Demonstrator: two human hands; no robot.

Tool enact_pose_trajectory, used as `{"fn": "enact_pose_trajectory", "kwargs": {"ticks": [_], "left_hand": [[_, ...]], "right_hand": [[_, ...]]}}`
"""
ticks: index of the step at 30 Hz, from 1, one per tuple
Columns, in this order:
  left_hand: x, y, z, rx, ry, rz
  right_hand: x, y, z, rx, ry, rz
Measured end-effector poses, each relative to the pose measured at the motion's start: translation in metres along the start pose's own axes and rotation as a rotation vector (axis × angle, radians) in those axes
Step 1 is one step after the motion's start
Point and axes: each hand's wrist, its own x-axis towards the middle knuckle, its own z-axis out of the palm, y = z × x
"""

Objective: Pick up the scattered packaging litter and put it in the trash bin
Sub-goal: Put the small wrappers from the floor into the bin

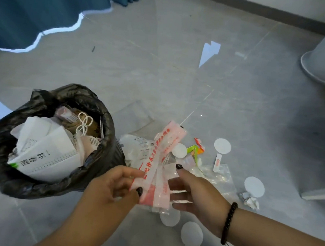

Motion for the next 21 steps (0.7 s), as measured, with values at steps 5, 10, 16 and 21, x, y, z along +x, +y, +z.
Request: {"fn": "enact_pose_trajectory", "kwargs": {"ticks": [5, 10, 16, 21], "left_hand": [[0.009, 0.002, 0.01, -0.131, 0.076, -0.12], [0.008, 0.007, 0.016, -0.184, 0.034, -0.144], [0.01, -0.002, 0.004, -0.17, -0.02, -0.355], [0.003, -0.006, -0.006, -0.073, -0.211, -0.283]], "right_hand": [[-0.009, 0.005, 0.027, 0.208, -0.092, 0.011], [-0.004, -0.013, 0.021, 0.271, -0.032, -0.089], [-0.003, -0.041, 0.015, 0.33, 0.03, -0.121], [0.007, -0.039, 0.018, 0.23, 0.001, -0.103]]}}
